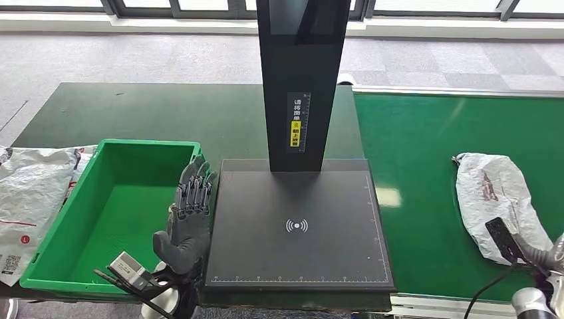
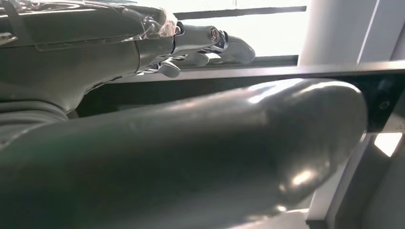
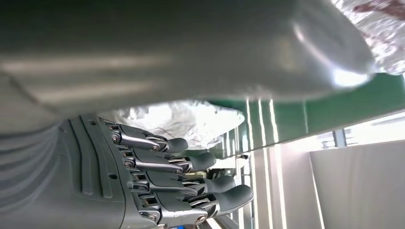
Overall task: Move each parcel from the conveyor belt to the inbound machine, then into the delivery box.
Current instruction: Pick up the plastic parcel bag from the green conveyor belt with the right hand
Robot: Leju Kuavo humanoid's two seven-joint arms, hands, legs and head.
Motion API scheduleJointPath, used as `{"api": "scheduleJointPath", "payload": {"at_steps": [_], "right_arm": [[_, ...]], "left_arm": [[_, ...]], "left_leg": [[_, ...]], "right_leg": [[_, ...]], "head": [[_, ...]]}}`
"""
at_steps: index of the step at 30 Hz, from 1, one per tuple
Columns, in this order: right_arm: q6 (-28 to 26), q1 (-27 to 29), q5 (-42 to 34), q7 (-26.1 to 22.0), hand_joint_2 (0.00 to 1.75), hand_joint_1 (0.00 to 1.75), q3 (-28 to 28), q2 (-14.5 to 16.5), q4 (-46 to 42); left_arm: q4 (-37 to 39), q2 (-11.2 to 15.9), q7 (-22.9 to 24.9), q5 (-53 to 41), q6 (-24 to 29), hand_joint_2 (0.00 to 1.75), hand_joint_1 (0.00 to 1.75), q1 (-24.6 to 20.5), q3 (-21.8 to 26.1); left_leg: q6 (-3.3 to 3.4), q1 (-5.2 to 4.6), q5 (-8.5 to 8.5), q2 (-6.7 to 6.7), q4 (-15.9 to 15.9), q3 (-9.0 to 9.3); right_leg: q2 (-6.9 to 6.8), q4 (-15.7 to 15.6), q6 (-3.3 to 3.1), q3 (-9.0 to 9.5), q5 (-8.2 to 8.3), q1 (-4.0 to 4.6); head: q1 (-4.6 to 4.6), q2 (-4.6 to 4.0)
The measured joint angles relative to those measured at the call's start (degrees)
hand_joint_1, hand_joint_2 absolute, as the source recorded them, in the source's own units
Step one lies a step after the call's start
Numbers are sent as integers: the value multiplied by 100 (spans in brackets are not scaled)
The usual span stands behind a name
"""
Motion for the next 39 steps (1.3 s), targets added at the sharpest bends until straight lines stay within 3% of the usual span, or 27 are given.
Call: {"api": "scheduleJointPath", "payload": {"at_steps": [9,29,31,35,39], "right_arm": [[-14,-269,202,264,175,0,150,-89,362],[278,-248,219,490,175,0,175,-99,581],[430,-187,197,481,175,0,175,-97,639],[1266,-13,371,608,175,0,202,-15,807],[1386,53,384,546,175,0,245,101,840]], "left_arm": [[310,17,0,32,-111,0,0,-204,-8],[503,24,0,28,-186,0,0,-275,-12],[561,29,0,28,-198,0,0,-289,-11],[752,73,0,8,-222,0,0,-342,-70],[822,74,0,-26,-234,0,0,-350,-75]], "left_leg": [[0,0,1,-2,0,0],[0,0,0,-2,0,-2],[0,0,0,-1,0,-3],[0,1,0,-3,-1,-7],[0,1,0,-2,-1,-7]], "right_leg": [[0,0,0,0,0,0],[0,0,0,-4,0,0],[0,0,0,-4,0,0],[-2,0,0,-5,0,1],[-1,1,0,-6,0,1]], "head": [[0,0],[0,0],[0,0],[0,0],[0,0]]}}
